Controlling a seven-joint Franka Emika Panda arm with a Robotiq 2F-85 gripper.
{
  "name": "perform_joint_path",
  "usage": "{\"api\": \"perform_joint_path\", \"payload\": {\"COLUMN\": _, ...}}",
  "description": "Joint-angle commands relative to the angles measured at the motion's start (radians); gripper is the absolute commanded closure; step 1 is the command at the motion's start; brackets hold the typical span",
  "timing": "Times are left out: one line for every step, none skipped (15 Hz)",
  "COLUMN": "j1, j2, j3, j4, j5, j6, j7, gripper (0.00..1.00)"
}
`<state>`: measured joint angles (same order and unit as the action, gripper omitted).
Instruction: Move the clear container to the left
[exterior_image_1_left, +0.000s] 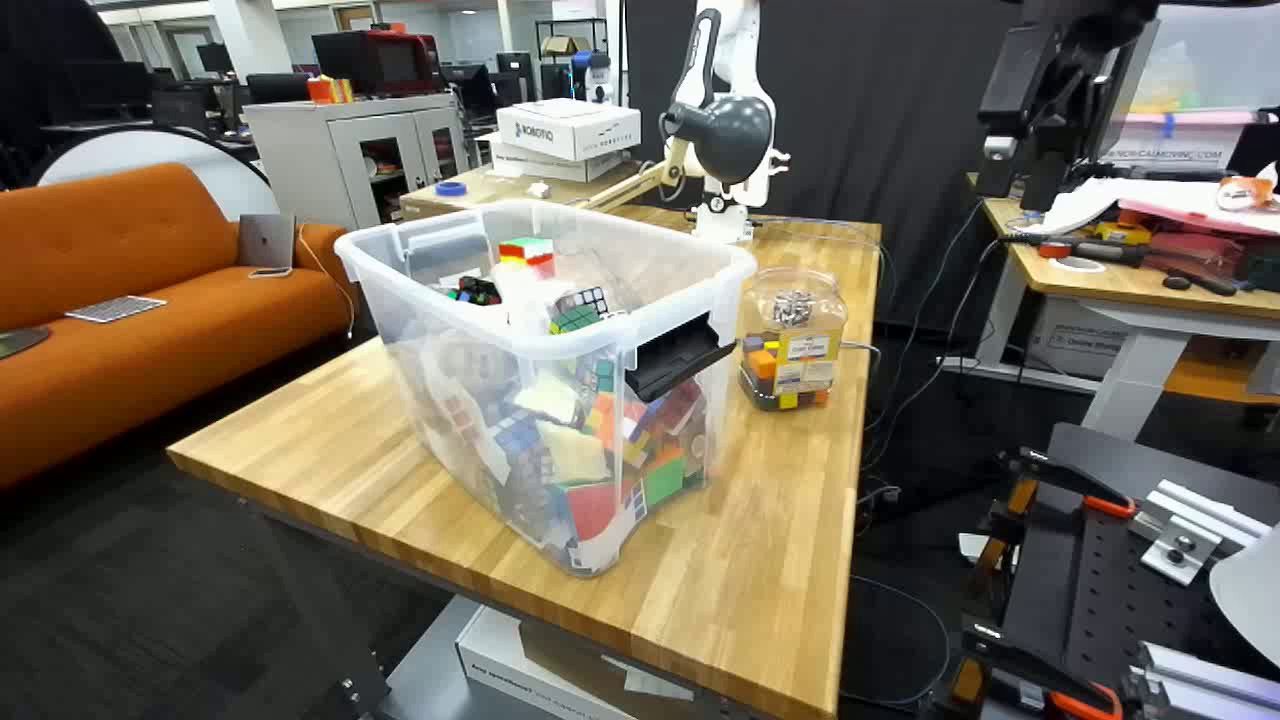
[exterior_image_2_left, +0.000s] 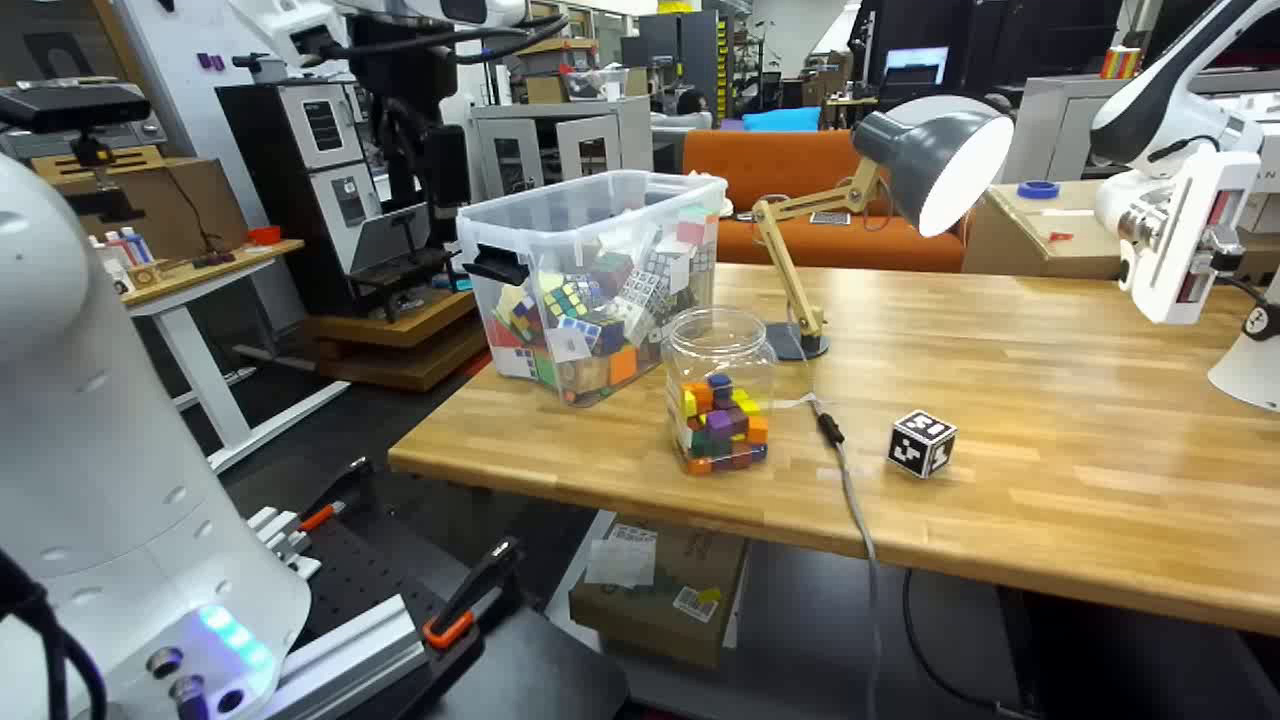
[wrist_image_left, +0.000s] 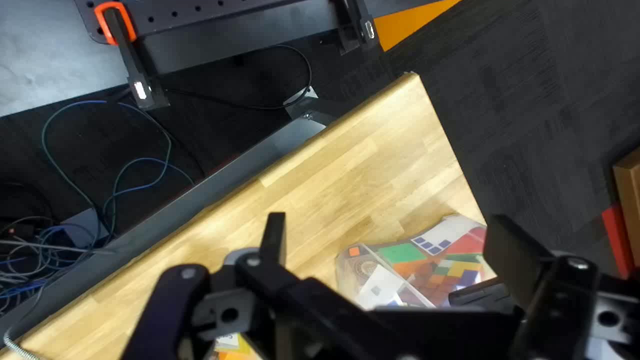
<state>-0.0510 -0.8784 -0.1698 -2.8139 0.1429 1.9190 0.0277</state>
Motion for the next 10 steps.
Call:
{"api": "perform_joint_path", "payload": {"j1": -0.021, "j2": 0.004, "j3": 0.019, "j4": -0.004, "j5": 0.015, "j6": -0.006, "j7": -0.014, "gripper": 0.0}}
{"api": "perform_joint_path", "payload": {"j1": -0.021, "j2": 0.006, "j3": 0.02, "j4": -0.009, "j5": 0.015, "j6": -0.006, "j7": -0.015, "gripper": 0.0}}
{"api": "perform_joint_path", "payload": {"j1": -0.021, "j2": 0.008, "j3": 0.02, "j4": -0.011, "j5": 0.015, "j6": -0.006, "j7": -0.015, "gripper": 0.0}}
{"api": "perform_joint_path", "payload": {"j1": -0.021, "j2": 0.008, "j3": 0.02, "j4": -0.011, "j5": 0.015, "j6": -0.006, "j7": -0.015, "gripper": 0.0}}
{"api": "perform_joint_path", "payload": {"j1": -0.021, "j2": 0.008, "j3": 0.02, "j4": -0.011, "j5": 0.015, "j6": -0.006, "j7": -0.015, "gripper": 0.0}}
{"api": "perform_joint_path", "payload": {"j1": -0.021, "j2": 0.008, "j3": 0.02, "j4": -0.011, "j5": 0.015, "j6": -0.006, "j7": -0.015, "gripper": 0.0}}
{"api": "perform_joint_path", "payload": {"j1": -0.021, "j2": 0.008, "j3": 0.02, "j4": -0.011, "j5": 0.015, "j6": -0.006, "j7": -0.015, "gripper": 0.0}}
{"api": "perform_joint_path", "payload": {"j1": -0.021, "j2": 0.008, "j3": 0.02, "j4": -0.011, "j5": 0.015, "j6": -0.006, "j7": -0.015, "gripper": 0.0}}
{"api": "perform_joint_path", "payload": {"j1": -0.021, "j2": 0.008, "j3": 0.02, "j4": -0.011, "j5": 0.015, "j6": -0.006, "j7": -0.015, "gripper": 0.0}}
{"api": "perform_joint_path", "payload": {"j1": -0.021, "j2": 0.008, "j3": 0.02, "j4": -0.011, "j5": 0.015, "j6": -0.006, "j7": -0.015, "gripper": 0.0}}
